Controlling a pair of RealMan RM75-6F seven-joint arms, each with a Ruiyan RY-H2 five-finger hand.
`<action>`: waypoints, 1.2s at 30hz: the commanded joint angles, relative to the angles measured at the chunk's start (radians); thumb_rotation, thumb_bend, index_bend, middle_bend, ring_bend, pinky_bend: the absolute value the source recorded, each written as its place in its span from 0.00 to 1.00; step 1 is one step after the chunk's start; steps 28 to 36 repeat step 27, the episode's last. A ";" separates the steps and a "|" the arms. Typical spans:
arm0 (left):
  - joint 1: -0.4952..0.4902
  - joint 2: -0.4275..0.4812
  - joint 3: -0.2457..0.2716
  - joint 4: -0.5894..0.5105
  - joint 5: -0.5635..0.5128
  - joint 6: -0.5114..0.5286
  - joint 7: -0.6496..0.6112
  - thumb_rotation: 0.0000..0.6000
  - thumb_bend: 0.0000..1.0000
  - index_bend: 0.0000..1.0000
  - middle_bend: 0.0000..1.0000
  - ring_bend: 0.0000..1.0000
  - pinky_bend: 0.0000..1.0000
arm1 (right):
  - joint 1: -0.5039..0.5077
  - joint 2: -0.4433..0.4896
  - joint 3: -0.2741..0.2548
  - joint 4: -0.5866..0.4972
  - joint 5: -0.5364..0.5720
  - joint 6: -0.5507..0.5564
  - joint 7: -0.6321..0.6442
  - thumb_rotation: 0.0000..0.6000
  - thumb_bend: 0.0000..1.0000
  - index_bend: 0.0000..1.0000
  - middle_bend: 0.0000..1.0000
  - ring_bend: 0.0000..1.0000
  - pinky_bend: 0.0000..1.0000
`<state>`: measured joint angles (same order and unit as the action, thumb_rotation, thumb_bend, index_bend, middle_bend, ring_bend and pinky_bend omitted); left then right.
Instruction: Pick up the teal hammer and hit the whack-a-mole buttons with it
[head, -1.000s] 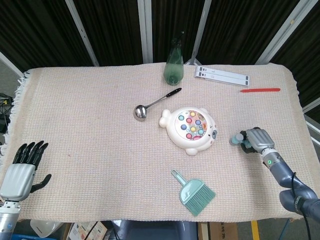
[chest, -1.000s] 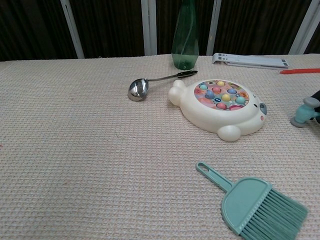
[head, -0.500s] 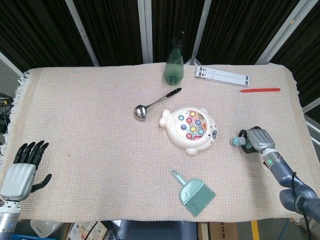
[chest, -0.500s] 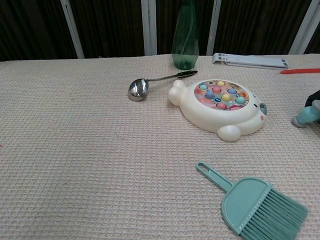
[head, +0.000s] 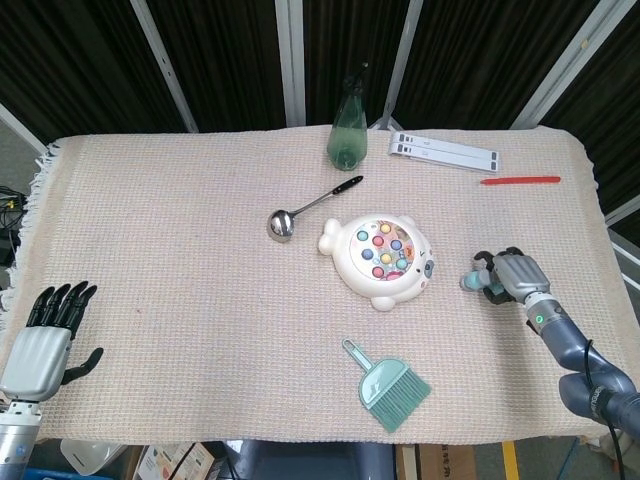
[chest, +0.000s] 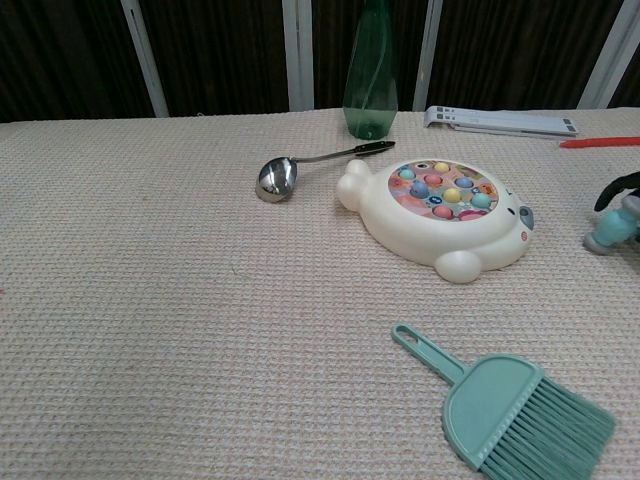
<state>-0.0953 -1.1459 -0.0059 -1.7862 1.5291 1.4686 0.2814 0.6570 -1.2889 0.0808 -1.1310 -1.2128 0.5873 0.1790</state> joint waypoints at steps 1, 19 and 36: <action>-0.001 0.000 0.000 0.000 0.001 -0.001 0.000 1.00 0.26 0.00 0.01 0.00 0.00 | 0.001 0.006 -0.001 -0.008 0.008 -0.008 -0.009 1.00 0.43 0.09 0.31 0.13 0.06; -0.002 -0.016 -0.018 0.024 -0.012 0.013 -0.022 1.00 0.26 0.00 0.01 0.00 0.00 | -0.283 0.145 0.017 -0.334 -0.057 0.587 -0.057 1.00 0.43 0.12 0.12 0.06 0.03; 0.007 -0.017 -0.018 0.027 0.008 0.041 -0.029 1.00 0.26 0.00 0.01 0.00 0.00 | -0.453 0.110 -0.055 -0.400 -0.170 0.866 -0.113 1.00 0.43 0.13 0.12 0.07 0.05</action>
